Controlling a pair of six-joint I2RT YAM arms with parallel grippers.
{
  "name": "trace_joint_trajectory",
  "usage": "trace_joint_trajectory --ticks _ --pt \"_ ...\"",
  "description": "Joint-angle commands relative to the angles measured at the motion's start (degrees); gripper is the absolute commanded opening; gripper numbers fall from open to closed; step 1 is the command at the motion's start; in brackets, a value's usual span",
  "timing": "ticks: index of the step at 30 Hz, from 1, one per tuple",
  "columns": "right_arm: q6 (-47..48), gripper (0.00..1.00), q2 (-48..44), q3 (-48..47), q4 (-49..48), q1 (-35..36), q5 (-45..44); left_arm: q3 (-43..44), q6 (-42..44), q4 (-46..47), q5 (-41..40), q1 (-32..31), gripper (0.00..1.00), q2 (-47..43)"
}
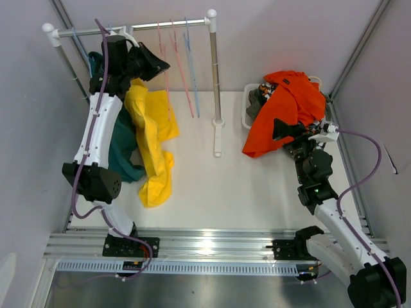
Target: Remove the shorts from the hanger
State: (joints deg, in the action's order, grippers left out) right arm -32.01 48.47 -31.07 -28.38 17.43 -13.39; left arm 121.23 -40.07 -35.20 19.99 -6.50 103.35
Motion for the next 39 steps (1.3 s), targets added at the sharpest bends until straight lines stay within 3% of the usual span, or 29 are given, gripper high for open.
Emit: trace_joint_trajectory --ticks 1,3,4,6,8,19,28,39 --pt "1.34 0.99 -2.06 0.04 2.71 0.85 -1.38 -1.08 -0.01 0.04 -1.53 -1.05 0.17 -5.96" --pt "1.51 0.99 -2.67 -0.04 3.59 1.46 -1.38 -1.43 0.35 -0.04 -1.79 -1.41 0.32 -8.33" --pt "1.51 0.99 -3.20 0.04 3.77 1.73 -1.38 -1.43 0.70 -0.13 -1.88 -1.58 0.64 -9.21" --pt "1.77 0.99 -4.08 0.04 4.74 2.43 -1.64 -1.44 1.14 -0.92 -2.67 -1.58 0.89 -11.67" --pt "1.95 0.99 -5.31 0.04 5.96 2.87 -1.90 -1.09 2.28 -1.71 -3.81 -1.58 0.98 -13.86" --pt "3.27 0.99 -10.76 0.83 11.24 3.84 -2.52 -3.10 9.39 -8.21 -14.18 0.35 0.98 -21.61" --pt "3.44 0.99 -11.99 1.45 12.91 3.84 -3.22 -1.43 12.48 -12.70 -21.46 3.51 0.95 -19.15" --pt "3.88 0.99 -10.59 1.98 12.56 3.75 -3.40 -4.43 13.09 -8.92 -21.83 4.48 0.90 -15.65"
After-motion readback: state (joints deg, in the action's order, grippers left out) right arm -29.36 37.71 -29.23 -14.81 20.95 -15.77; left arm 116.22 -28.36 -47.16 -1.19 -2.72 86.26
